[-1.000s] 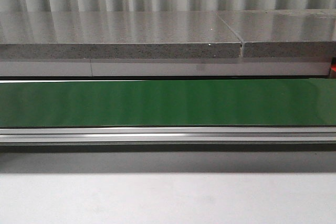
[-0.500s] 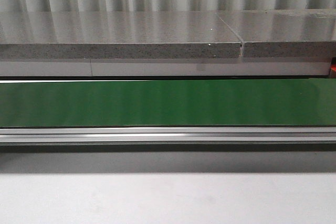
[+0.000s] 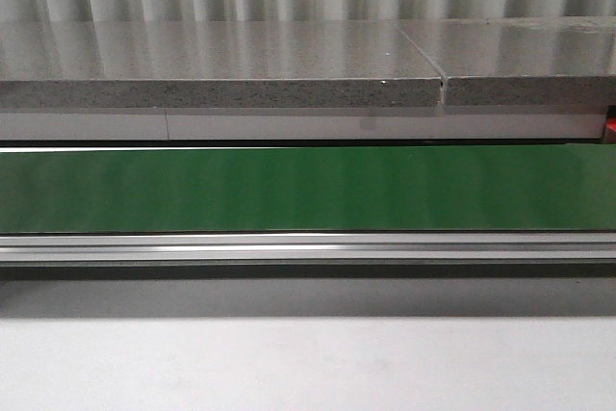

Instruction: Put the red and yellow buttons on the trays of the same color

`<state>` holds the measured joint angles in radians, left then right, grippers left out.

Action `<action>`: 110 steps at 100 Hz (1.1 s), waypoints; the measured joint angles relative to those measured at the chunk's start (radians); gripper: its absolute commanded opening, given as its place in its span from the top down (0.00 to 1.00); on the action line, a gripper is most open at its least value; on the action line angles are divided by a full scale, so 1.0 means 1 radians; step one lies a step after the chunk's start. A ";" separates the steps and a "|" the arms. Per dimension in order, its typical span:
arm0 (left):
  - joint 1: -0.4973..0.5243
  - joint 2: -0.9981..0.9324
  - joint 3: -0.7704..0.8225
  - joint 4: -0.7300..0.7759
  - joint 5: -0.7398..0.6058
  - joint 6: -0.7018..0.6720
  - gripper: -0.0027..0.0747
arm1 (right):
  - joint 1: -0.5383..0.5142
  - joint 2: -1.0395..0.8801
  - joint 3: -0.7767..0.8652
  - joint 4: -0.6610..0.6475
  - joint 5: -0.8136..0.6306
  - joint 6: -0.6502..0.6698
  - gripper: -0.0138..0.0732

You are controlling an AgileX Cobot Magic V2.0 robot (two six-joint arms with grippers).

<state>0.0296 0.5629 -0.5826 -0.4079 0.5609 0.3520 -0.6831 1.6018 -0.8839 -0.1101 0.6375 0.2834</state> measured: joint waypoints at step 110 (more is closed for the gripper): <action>0.000 0.000 0.000 0.000 0.000 0.000 0.99 | 0.689 -0.676 0.034 0.017 -0.003 -0.105 0.31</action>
<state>0.0296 0.5629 -0.5826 -0.4079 0.5609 0.3520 0.0064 0.9262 -0.8504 -0.0926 0.6344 0.1783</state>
